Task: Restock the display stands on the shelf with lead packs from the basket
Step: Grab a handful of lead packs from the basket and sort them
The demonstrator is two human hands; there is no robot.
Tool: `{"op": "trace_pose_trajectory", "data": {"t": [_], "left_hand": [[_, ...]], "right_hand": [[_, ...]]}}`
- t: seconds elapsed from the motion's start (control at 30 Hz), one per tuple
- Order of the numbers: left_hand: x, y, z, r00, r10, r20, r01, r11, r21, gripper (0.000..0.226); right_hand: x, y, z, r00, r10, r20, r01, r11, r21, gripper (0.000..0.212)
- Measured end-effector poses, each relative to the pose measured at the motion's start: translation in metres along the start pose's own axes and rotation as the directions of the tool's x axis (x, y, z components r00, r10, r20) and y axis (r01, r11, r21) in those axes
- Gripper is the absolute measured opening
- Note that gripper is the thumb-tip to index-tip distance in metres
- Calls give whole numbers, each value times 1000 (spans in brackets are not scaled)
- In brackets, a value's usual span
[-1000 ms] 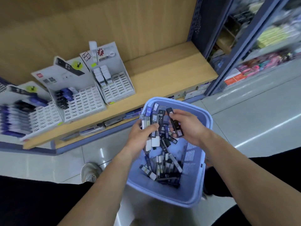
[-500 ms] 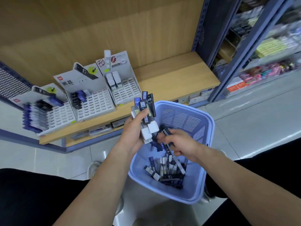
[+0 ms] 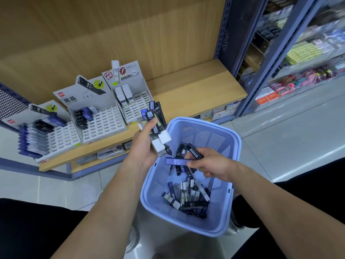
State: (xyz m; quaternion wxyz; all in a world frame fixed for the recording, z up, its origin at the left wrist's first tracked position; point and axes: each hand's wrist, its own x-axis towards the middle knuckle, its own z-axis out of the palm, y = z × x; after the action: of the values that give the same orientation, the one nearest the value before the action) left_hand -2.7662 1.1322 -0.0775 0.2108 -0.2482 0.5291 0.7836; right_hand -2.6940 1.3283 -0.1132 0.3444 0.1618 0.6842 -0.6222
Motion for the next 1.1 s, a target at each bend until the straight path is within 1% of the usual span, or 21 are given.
{"op": "trace_pose_trajectory", "data": {"t": [0.07, 0.17, 0.27, 0.3, 0.4, 0.43, 0.5, 0.57, 0.6, 0.73, 0.9, 1.0, 1.1], "left_hand": [[1, 1, -1, 1000, 9, -16, -8, 999, 43, 44], [-1, -7, -7, 1000, 14, 10, -15, 993, 114, 41], [-8, -20, -10, 999, -1, 36, -6, 983, 181, 23], [-10, -25, -10, 999, -18, 35, 10, 980, 200, 23], [-14, -37, -10, 997, -55, 56, 39, 967, 251, 39], [-15, -40, -9, 996, -53, 75, 31, 962, 270, 40], [-17, -45, -8, 994, -45, 102, 14, 958, 287, 31], [-19, -48, -7, 991, -37, 132, -4, 954, 299, 21], [-19, -50, -6, 988, -35, 150, -13, 949, 314, 19], [-21, -55, -2, 982, -40, 183, -24, 941, 339, 24], [-19, -59, 3, 982, -36, 183, -28, 941, 337, 29], [-17, -59, 3, 984, -29, 178, -30, 947, 321, 23], [-13, -58, 0, 981, -24, 193, -39, 948, 315, 29]], "right_hand": [[-2, 0, -10, 998, -20, -67, 21, 1000, 22, 14], [-4, -9, -21, 979, -119, -167, 129, 990, 51, 13], [-8, -22, -25, 951, -208, -228, 219, 976, 23, 15], [-8, -25, -26, 937, -234, -260, 244, 970, 7, 18], [-9, -32, -27, 878, -317, -359, 326, 945, -36, 22], [-9, -33, -27, 863, -340, -375, 351, 935, -40, 23], [-9, -38, -27, 844, -372, -386, 389, 920, -35, 21], [-9, -41, -25, 836, -392, -384, 404, 913, -52, 18], [-9, -42, -24, 837, -397, -376, 405, 912, -63, 17], [-4, -43, -19, 851, -404, -336, 386, 914, -121, 20], [6, -35, -9, 870, -381, -314, 359, 925, -125, 26], [9, -31, -5, 866, -381, -325, 351, 925, -149, 26], [10, -30, 1, 861, -370, -349, 358, 928, -103, 25]]}}
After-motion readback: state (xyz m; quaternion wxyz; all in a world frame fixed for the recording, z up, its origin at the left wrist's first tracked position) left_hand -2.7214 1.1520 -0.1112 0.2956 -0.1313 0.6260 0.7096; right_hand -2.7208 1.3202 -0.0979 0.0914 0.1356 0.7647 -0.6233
